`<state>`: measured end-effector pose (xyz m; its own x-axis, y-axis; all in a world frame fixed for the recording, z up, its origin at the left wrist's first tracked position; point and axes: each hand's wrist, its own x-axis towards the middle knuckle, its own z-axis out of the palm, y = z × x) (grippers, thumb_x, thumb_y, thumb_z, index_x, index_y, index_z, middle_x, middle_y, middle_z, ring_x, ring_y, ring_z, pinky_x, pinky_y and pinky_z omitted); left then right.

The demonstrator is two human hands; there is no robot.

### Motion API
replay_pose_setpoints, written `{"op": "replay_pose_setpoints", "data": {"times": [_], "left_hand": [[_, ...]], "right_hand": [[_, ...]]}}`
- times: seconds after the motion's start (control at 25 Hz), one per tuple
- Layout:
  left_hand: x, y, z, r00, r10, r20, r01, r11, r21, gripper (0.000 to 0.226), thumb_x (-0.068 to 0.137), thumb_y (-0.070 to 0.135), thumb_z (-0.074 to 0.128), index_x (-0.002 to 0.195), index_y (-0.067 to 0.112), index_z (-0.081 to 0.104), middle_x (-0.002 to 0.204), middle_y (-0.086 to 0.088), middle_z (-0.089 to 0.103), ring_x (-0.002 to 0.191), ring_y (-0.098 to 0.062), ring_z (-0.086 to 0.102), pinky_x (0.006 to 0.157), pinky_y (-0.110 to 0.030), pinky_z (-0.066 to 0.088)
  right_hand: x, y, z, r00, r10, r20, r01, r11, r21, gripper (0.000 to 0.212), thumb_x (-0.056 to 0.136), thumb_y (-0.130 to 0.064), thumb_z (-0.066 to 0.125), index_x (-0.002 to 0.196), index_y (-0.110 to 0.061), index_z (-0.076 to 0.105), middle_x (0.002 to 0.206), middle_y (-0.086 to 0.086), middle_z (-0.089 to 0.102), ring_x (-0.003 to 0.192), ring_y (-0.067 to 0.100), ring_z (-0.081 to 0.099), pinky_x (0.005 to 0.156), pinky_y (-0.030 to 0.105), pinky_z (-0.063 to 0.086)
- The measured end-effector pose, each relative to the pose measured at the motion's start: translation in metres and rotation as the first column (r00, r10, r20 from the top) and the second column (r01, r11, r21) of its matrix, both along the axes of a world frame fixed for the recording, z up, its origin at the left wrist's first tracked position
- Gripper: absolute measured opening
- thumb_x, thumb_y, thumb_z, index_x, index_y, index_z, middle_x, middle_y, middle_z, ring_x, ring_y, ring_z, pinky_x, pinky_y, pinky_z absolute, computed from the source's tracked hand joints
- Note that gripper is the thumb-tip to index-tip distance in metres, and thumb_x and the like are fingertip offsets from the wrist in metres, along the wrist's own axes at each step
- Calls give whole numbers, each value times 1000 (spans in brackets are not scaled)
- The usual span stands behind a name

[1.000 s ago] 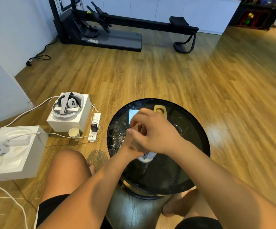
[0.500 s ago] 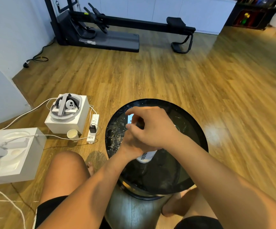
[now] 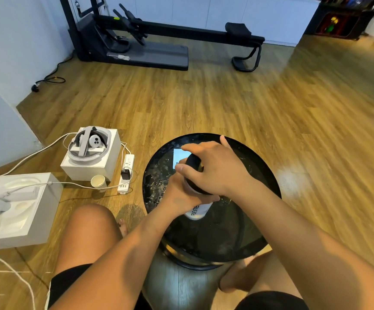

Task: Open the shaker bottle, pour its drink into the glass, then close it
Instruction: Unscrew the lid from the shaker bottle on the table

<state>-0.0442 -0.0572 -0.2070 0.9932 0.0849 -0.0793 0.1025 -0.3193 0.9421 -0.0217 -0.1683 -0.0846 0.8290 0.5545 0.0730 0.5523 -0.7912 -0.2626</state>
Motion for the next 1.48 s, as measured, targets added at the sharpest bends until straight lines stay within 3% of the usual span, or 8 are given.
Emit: {"op": "replay_pose_setpoints", "data": {"times": [0.2, 0.32, 0.56, 0.8, 0.92, 1.08, 1.32, 1.48], "left_hand": [[-2, 4, -1, 995, -98, -16, 98, 995, 19, 62, 71, 7, 85, 122, -10, 54, 112, -21, 64, 106, -32, 66, 83, -12, 41], [-1, 0, 6, 997, -65, 47, 66, 997, -27, 50, 73, 7, 85, 118, 0, 62, 92, -6, 66, 80, -1, 62, 72, -3, 46], [0, -1, 9, 1000, -23, -15, 24, 991, 133, 84, 36, 62, 90, 101, 52, 37, 96, 25, 62, 84, 14, 58, 60, -4, 45], [0, 2, 0, 942, -209, 262, 95, 917, 388, 56, 82, 3, 77, 126, -13, 47, 111, -20, 59, 101, -20, 52, 96, -29, 48], [2, 0, 6, 950, -165, 265, 71, 941, 330, 60, 76, 36, 70, 126, 13, 47, 101, 3, 57, 85, -9, 54, 77, -8, 47], [2, -1, 13, 991, -71, 115, 43, 973, 228, 72, 42, 64, 72, 103, 43, 42, 90, 20, 60, 74, 14, 62, 55, -4, 44], [-5, -5, 21, 917, -140, 375, 98, 987, 128, 56, 65, 43, 68, 101, 69, 35, 98, 30, 49, 89, 7, 58, 70, -28, 53], [0, -4, 12, 973, -124, 197, 116, 992, 52, 49, 61, 56, 67, 101, 63, 39, 90, 24, 56, 81, 1, 62, 66, -12, 49]], "right_hand": [[-18, 12, 0, 974, 228, 3, -227, 964, 136, 48, 88, -50, 56, 129, -24, 58, 72, -17, 50, 81, 9, 55, 107, 37, 36], [-24, 8, -4, 979, 193, 61, -203, 934, 295, 38, 88, -41, 60, 119, -18, 66, 92, -4, 62, 84, 15, 58, 76, 39, 51], [0, -1, 6, 994, -113, 7, 114, 992, -61, 64, 90, -68, 30, 141, -29, 42, 125, 3, 59, 122, 24, 49, 116, 52, 14], [-20, 14, 0, 982, 164, 95, -177, 973, 149, 47, 90, -52, 52, 126, -22, 61, 58, -18, 40, 70, 7, 52, 117, 45, 22], [-21, 6, -3, 974, 105, 201, -149, 964, 222, 41, 91, -43, 56, 121, -17, 65, 83, -6, 60, 88, 16, 59, 105, 47, 39], [-10, 3, 5, 993, -82, 88, 87, 995, -45, 59, 93, -62, 35, 139, -28, 47, 140, 2, 48, 134, 20, 36, 118, 53, 5], [-18, 11, 8, 988, 130, 85, -144, 971, 192, 55, 90, -52, 52, 138, -27, 48, 86, -7, 60, 85, 14, 58, 78, 35, 48], [-17, 0, 4, 993, 98, 69, -117, 920, 375, 48, 92, -43, 54, 133, -21, 55, 105, -2, 67, 99, 14, 60, 85, 39, 50]]}}
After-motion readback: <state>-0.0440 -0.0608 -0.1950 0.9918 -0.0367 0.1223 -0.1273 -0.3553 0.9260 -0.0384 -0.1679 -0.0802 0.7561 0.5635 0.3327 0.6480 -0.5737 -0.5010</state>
